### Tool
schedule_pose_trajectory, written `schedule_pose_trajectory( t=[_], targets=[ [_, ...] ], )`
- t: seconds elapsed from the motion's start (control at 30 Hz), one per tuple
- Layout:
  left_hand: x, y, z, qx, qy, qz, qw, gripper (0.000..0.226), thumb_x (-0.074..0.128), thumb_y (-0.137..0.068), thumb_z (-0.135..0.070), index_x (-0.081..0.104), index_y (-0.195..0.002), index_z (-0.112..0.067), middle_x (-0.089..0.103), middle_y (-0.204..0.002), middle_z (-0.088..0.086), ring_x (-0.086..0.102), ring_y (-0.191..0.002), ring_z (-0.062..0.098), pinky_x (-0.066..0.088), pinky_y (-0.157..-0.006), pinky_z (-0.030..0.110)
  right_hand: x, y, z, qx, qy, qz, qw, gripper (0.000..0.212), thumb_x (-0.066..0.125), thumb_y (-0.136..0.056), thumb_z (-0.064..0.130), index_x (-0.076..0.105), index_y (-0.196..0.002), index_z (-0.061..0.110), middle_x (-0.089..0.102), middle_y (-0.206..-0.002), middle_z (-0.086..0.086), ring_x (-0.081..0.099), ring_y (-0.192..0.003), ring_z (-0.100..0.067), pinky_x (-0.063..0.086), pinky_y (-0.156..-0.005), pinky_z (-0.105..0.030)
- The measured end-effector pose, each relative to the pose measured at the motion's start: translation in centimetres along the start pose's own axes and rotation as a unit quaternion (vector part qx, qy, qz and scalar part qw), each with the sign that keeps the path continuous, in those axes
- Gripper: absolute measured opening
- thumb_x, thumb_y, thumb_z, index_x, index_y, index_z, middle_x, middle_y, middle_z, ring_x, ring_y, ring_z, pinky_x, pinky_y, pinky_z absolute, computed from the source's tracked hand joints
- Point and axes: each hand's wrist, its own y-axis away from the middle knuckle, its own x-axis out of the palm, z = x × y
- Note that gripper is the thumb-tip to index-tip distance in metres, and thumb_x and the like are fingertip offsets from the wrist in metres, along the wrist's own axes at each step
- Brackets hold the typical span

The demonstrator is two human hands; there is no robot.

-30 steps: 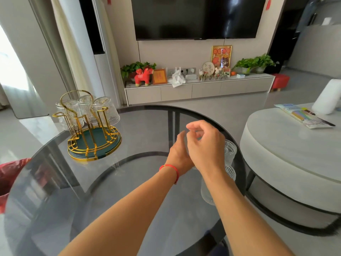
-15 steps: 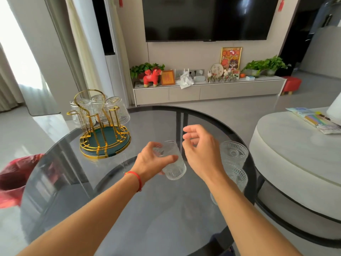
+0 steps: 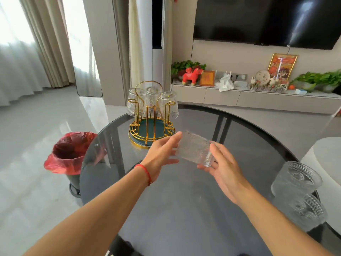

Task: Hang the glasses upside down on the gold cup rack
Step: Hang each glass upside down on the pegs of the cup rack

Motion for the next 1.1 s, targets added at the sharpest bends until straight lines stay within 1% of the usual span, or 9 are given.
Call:
schedule_pose_trajectory(
  t=[0.07, 0.17, 0.3, 0.37, 0.47, 0.57, 0.73, 0.87, 1.1],
  targets=[
    [-2.3, -0.9, 0.7, 0.076, -0.172, -0.104, 0.977, 0.042, 0.058, -0.096, -0.052, 0.069, -0.123, -0.021, 0.071, -0.119, 0.000, 0.064, -0.117, 0.022, 0.056, -0.092, 0.038, -0.1, -0.5, -0.4, -0.007, 0.001, -0.024, 1.000, 0.034, 0.051, -0.107, 0.031, 0.060, -0.132, 0.010, 0.063, -0.131, -0.029, 0.068, -0.118, -0.033, 0.060, -0.082, -0.040],
    [-5.5, -2.0, 2.8, 0.137, -0.471, -0.169, 0.855, 0.050, 0.067, -0.089, -0.037, 0.062, -0.136, -0.022, 0.056, -0.139, 0.006, 0.037, -0.139, 0.028, 0.041, -0.111, 0.048, -0.1, -1.3, -0.8, -0.035, 0.032, -0.046, 0.998, 0.035, 0.051, -0.107, 0.034, 0.060, -0.132, 0.011, 0.058, -0.135, -0.031, 0.066, -0.122, -0.031, 0.060, -0.081, -0.039],
    [-7.2, -2.9, 4.7, 0.117, -0.550, -0.136, 0.815, 0.072, 0.063, -0.086, -0.048, 0.043, -0.152, -0.029, 0.042, -0.147, 0.006, 0.031, -0.142, 0.027, 0.044, -0.108, 0.051, 1.9, -2.7, -0.1, -0.103, 0.058, -0.063, 0.991, 0.028, 0.059, -0.103, 0.038, 0.063, -0.128, 0.027, 0.074, -0.123, 0.001, 0.069, -0.120, -0.024, 0.063, -0.079, -0.034],
    [-7.2, -3.4, 4.9, 0.114, -0.586, -0.127, 0.792, 0.076, 0.056, -0.087, -0.055, 0.036, -0.156, -0.030, 0.038, -0.148, 0.006, 0.030, -0.142, 0.026, 0.041, -0.112, 0.051, 3.4, -3.6, 1.2, -0.130, 0.084, -0.063, 0.986, 0.043, 0.065, -0.094, 0.048, 0.061, -0.134, 0.031, 0.079, -0.110, 0.015, 0.072, -0.114, -0.016, 0.063, -0.088, -0.042],
    [-6.9, -3.5, 4.8, 0.088, -0.611, -0.115, 0.778, 0.081, 0.050, -0.086, -0.064, 0.029, -0.159, -0.036, 0.033, -0.150, 0.008, 0.023, -0.146, 0.029, 0.040, -0.111, 0.058, 6.3, -5.5, 3.9, -0.162, 0.123, -0.080, 0.976, 0.060, 0.072, -0.078, 0.059, 0.064, -0.132, 0.035, 0.080, -0.105, 0.017, 0.074, -0.106, -0.009, 0.059, -0.098, -0.052],
    [-6.3, -3.3, 4.9, 0.079, -0.642, -0.095, 0.757, 0.084, 0.046, -0.084, -0.070, 0.017, -0.159, -0.045, 0.026, -0.155, 0.015, 0.012, -0.151, 0.039, 0.039, -0.107, 0.065, 9.6, -7.5, 6.5, -0.194, 0.162, -0.085, 0.964, 0.062, 0.072, -0.074, 0.064, 0.066, -0.130, 0.037, 0.078, -0.114, 0.008, 0.072, -0.106, -0.006, 0.058, -0.099, -0.050],
    [-5.9, -3.1, 5.3, 0.061, -0.654, -0.074, 0.750, 0.081, 0.031, -0.089, -0.074, 0.009, -0.160, -0.043, 0.013, -0.167, 0.017, -0.008, -0.156, 0.044, 0.022, -0.115, 0.072, 15.1, -10.8, 10.2, -0.250, 0.207, -0.061, 0.944, 0.066, 0.071, -0.078, 0.059, 0.061, -0.139, 0.036, 0.066, -0.139, 0.004, 0.060, -0.128, -0.018, 0.051, -0.107, -0.050],
    [-5.7, -3.2, 5.4, 0.046, -0.654, -0.064, 0.752, 0.080, 0.025, -0.091, -0.074, 0.004, -0.161, -0.040, 0.006, -0.170, 0.018, -0.015, -0.155, 0.046, 0.014, -0.117, 0.074, 18.4, -12.9, 10.9, -0.281, 0.247, -0.058, 0.926, 0.072, 0.076, -0.076, 0.052, 0.056, -0.144, 0.035, 0.062, -0.138, 0.006, 0.058, -0.124, -0.014, 0.054, -0.102, -0.045],
    [-5.7, -3.4, 5.4, 0.037, -0.656, -0.048, 0.752, 0.082, 0.023, -0.092, -0.075, 0.000, -0.161, -0.039, 0.001, -0.171, 0.018, -0.019, -0.153, 0.048, 0.009, -0.117, 0.076, 20.4, -15.5, 9.2, -0.272, 0.310, -0.054, 0.909, 0.066, 0.077, -0.075, 0.051, 0.062, -0.135, 0.028, 0.065, -0.134, 0.000, 0.059, -0.123, -0.018, 0.053, -0.096, -0.038]
  ],
)
